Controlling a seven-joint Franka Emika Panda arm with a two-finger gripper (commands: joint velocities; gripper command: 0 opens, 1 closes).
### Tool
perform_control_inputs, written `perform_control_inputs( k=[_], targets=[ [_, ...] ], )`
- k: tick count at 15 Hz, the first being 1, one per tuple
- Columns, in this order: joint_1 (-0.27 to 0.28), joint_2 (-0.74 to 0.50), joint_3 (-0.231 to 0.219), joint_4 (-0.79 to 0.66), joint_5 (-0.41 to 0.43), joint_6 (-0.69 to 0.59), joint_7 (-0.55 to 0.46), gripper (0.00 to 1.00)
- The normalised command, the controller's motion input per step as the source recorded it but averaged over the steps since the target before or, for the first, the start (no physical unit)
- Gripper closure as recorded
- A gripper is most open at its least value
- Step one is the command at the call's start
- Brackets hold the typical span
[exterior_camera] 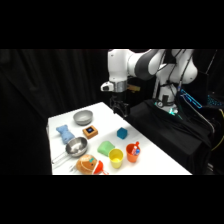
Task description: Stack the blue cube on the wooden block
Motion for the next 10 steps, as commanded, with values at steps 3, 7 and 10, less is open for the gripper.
perform_control_inputs(
  k=[3, 7, 10],
  targets=[
    [-0.021, 0.0, -0.035, -0.23, 0.088, 0.33, -0.27, 0.0],
    [-0.022, 0.09, -0.017, -0.17, 0.09, 0.35, -0.22, 0.0],
    [-0.029, 0.15, 0.016, -0.1, 0.035, 0.38, -0.14, 0.0]
  ],
)
